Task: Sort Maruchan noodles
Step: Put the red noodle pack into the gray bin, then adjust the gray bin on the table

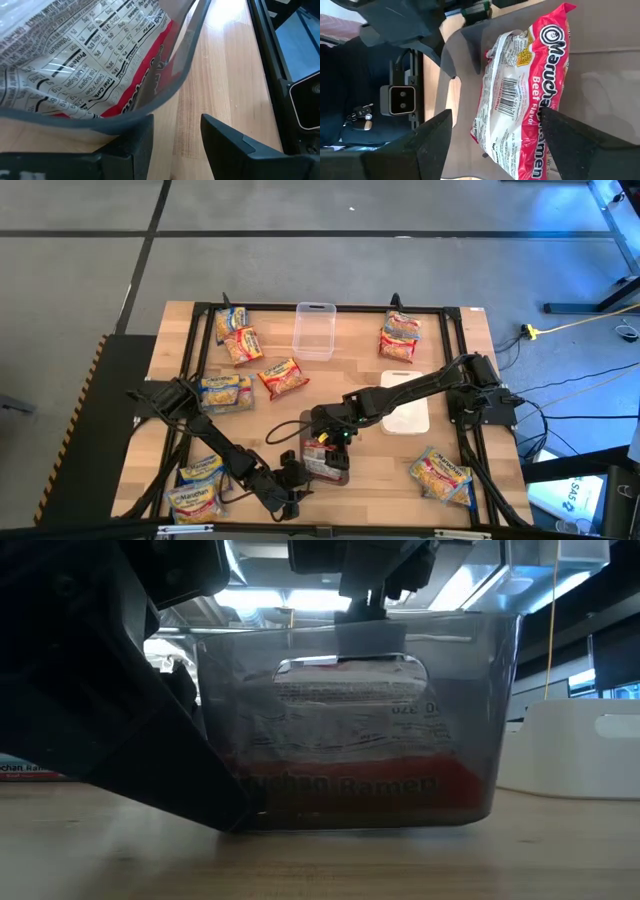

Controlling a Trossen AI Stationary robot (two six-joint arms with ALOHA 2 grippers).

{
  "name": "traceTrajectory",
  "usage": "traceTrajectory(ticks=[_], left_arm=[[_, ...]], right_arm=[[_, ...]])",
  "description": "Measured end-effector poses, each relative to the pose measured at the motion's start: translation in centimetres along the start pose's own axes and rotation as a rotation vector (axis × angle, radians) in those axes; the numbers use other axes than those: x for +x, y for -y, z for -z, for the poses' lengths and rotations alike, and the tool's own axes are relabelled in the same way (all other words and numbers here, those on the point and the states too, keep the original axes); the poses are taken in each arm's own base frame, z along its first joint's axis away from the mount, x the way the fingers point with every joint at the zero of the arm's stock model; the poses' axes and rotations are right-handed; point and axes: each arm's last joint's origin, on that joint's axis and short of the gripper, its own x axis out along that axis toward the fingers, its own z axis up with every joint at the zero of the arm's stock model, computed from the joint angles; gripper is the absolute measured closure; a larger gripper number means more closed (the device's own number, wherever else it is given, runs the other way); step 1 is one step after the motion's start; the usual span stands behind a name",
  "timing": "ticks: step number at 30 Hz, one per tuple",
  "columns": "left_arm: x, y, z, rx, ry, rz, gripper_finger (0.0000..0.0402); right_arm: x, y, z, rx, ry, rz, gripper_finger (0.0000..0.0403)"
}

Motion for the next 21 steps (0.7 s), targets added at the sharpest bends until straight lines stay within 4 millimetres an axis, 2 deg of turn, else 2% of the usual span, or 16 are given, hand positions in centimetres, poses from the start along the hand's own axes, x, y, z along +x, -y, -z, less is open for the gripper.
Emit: traceTrajectory(ticks=[8, 15, 21], left_arm=[[0.1, -0.2, 0.0, 0.0, 0.008, -0.016, 0.0244], [0.1, -0.2, 0.0, 0.0, 0.01, -0.018, 0.0244], [0.2, -0.3, -0.1, -0.002, 0.02, -0.033, 0.0243]], right_arm=[[-1.4, -1.4, -1.1, -0.039, 0.015, -0.015, 0.0123], [-1.3, -1.7, -0.9, -0.042, 0.007, 0.004, 0.0123], [-1.3, -1.0, -0.1, -0.02, -0.024, 0.166, 0.0123]])
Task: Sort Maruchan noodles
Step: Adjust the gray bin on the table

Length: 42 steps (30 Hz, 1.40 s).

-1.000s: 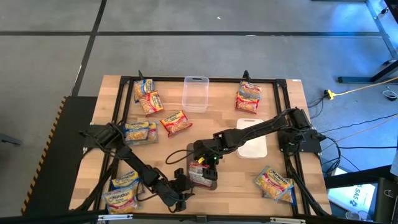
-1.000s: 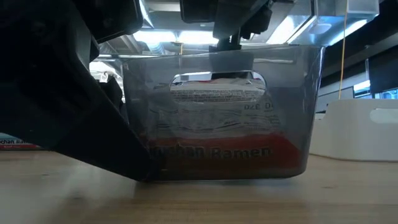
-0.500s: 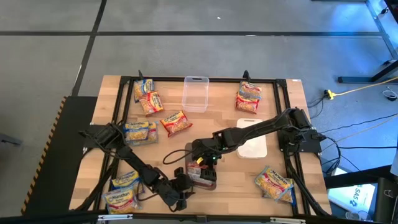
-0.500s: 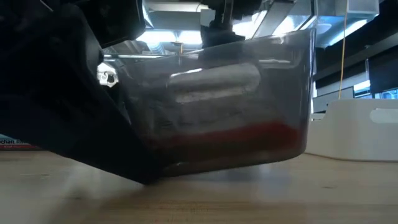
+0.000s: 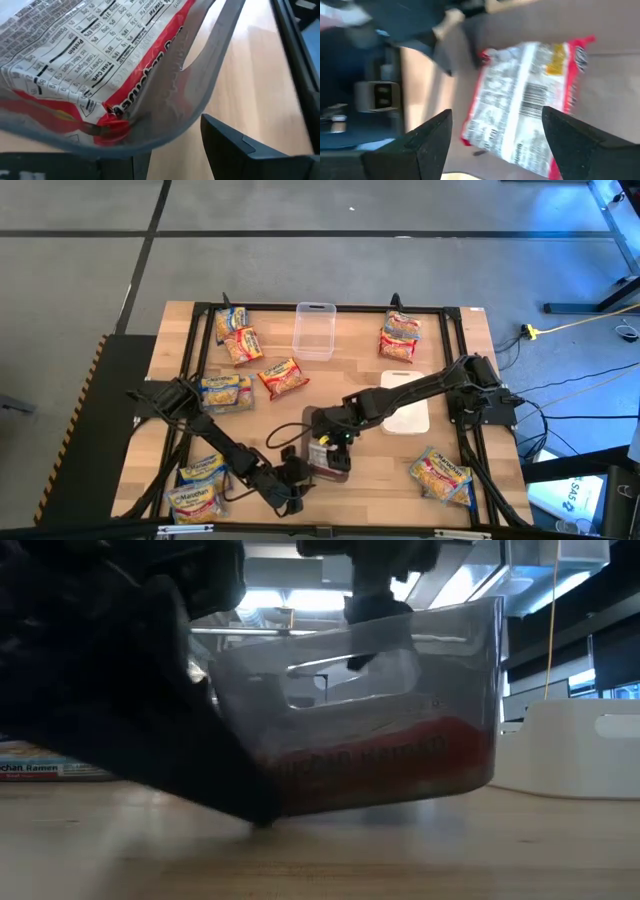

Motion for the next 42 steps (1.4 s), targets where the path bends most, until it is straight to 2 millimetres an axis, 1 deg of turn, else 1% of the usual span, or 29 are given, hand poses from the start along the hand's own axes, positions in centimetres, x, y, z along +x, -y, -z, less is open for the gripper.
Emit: traceTrajectory(ticks=[4, 9, 13, 17, 20, 22, 26, 28, 29, 32, 35, 37, 39, 42], left_arm=[[0.1, -0.1, -0.1, -0.004, 0.009, -0.007, 0.0243], [0.1, -0.1, -0.3, -0.008, 0.013, -0.005, 0.0243], [0.1, -0.1, -0.3, -0.008, 0.006, 0.003, 0.0243], [-0.3, 0.2, 0.0, -0.004, -0.038, 0.032, 0.0243], [-1.5, 0.9, -0.5, -0.008, -0.053, 0.065, 0.0243], [-2.6, 1.2, -0.9, 0.003, -0.06, 0.075, 0.0243], [-4.3, 1.8, -1.6, 0.017, -0.058, 0.093, 0.0243], [-4.4, 1.9, -1.8, 0.014, -0.048, 0.094, 0.0243], [-4.4, 1.8, -1.7, 0.019, -0.051, 0.086, 0.0243], [-4.1, 1.5, -1.8, 0.009, -0.055, 0.084, 0.0244], [-4.0, 1.4, -1.8, 0.008, -0.061, 0.081, 0.0244], [-4.0, 1.5, -1.8, 0.008, -0.061, 0.083, 0.0244], [-4.0, 1.4, -1.8, 0.007, -0.061, 0.082, 0.0244], [-4.0, 1.5, -1.8, 0.007, -0.061, 0.084, 0.0244]], right_arm=[[0.2, 0.5, 0.2, -0.031, 0.011, 0.133, 0.0123], [0.3, 0.6, 0.0, -0.047, 0.036, 0.162, 0.0123], [0.2, 0.8, 0.1, -0.054, 0.046, 0.231, 0.0123], [0.1, 0.9, 0.2, -0.059, 0.041, 0.253, 0.0123], [-0.5, 0.0, 0.9, -0.071, 0.001, 0.211, 0.0123], [-0.6, -1.3, 1.7, -0.105, -0.014, 0.202, 0.0123], [0.6, -4.5, 3.0, -0.233, 0.04, 0.255, 0.0123], [1.8, -5.7, 3.1, -0.283, 0.113, 0.292, 0.0123], [2.4, -5.9, 3.3, -0.295, 0.121, 0.32, 0.0123], [4.4, -5.6, 3.2, -0.297, 0.135, 0.367, 0.0123], [6.2, -5.2, 3.3, -0.291, 0.11, 0.379, 0.0124], [7.2, -4.8, 3.5, -0.291, 0.092, 0.377, 0.0134], [7.5, -4.9, 3.5, -0.292, 0.086, 0.349, 0.0159], [7.6, -5.0, 3.5, -0.292, 0.075, 0.321, 0.0219]])
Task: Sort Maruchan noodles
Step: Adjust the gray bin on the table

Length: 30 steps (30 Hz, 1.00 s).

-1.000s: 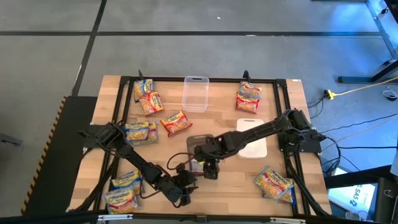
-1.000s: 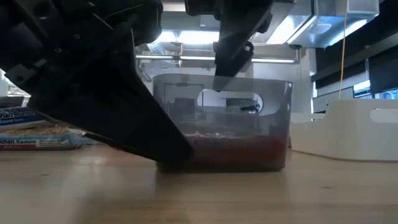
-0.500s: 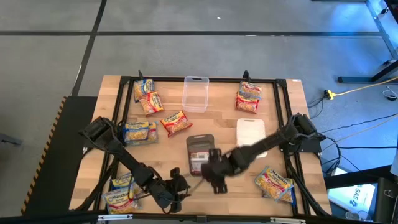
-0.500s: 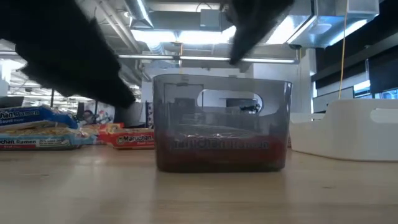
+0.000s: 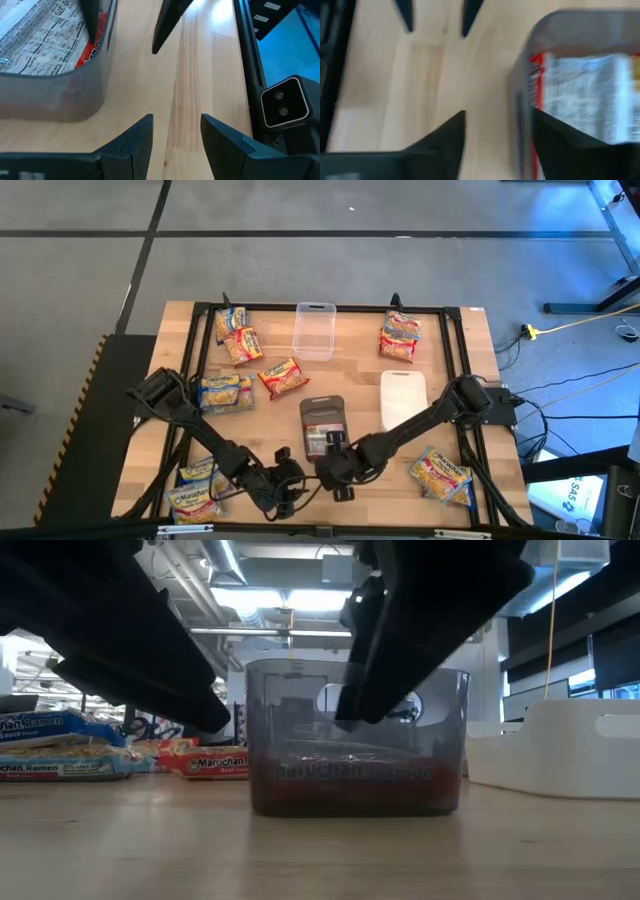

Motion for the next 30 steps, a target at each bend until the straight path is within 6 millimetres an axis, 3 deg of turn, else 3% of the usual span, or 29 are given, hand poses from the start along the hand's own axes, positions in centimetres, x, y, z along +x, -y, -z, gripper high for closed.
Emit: traceTrajectory(ticks=[5, 9, 14, 19, 25, 30], left_arm=[[0.0, 0.0, 0.0, 0.0, 0.0, 0.0, 0.0244], [0.0, 0.0, 0.0, 0.0, 0.0, 0.001, 0.0244], [0.0, 0.0, 0.0, 0.0, -0.005, 0.005, 0.0244], [0.0, 0.0, 0.0, 0.0, -0.006, 0.006, 0.0244], [-0.5, 0.1, -0.5, -0.008, 0.006, 0.017, 0.0244], [-2.9, 0.6, -2.0, -0.008, 0.019, 0.04, 0.0244]], right_arm=[[0.0, 0.1, 0.1, -0.001, -0.006, 0.022, 0.0325], [0.6, 0.2, 0.1, -0.002, 0.001, 0.052, 0.0375], [2.5, 0.4, 0.7, -0.003, -0.053, 0.059, 0.0388], [2.8, 0.1, 0.8, -0.043, -0.049, 0.052, 0.04], [1.0, -1.2, 0.7, -0.112, 0.008, 0.088, 0.0402], [-0.7, -1.9, 0.3, -0.171, 0.073, 0.103, 0.0403]])
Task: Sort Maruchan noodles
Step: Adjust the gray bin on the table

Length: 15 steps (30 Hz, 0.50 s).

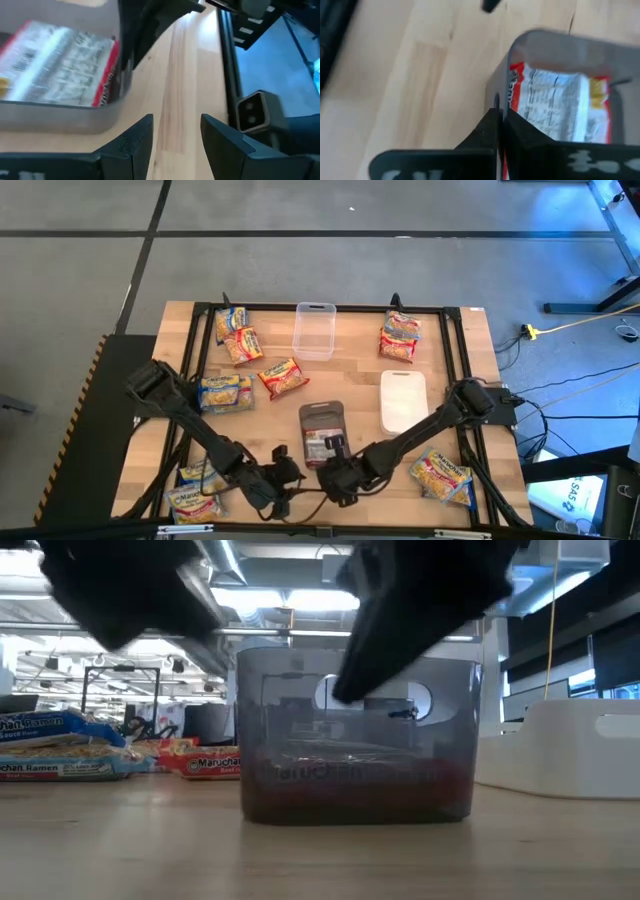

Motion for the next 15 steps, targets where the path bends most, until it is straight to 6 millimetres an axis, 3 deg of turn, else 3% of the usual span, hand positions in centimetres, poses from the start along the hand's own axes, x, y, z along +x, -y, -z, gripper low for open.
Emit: traceTrajectory(ticks=[6, 15], left_arm=[[-2.8, 0.8, -1.6, -0.008, 0.042, 0.034, 0.0244], [-3.0, 0.7, -1.7, -0.007, 0.049, 0.032, 0.0244]], right_arm=[[0.2, 0.1, -0.5, 0.028, 0.076, -0.034, 0.0403], [0.7, 0.3, 0.7, 0.126, 0.008, -0.01, 0.0402]])
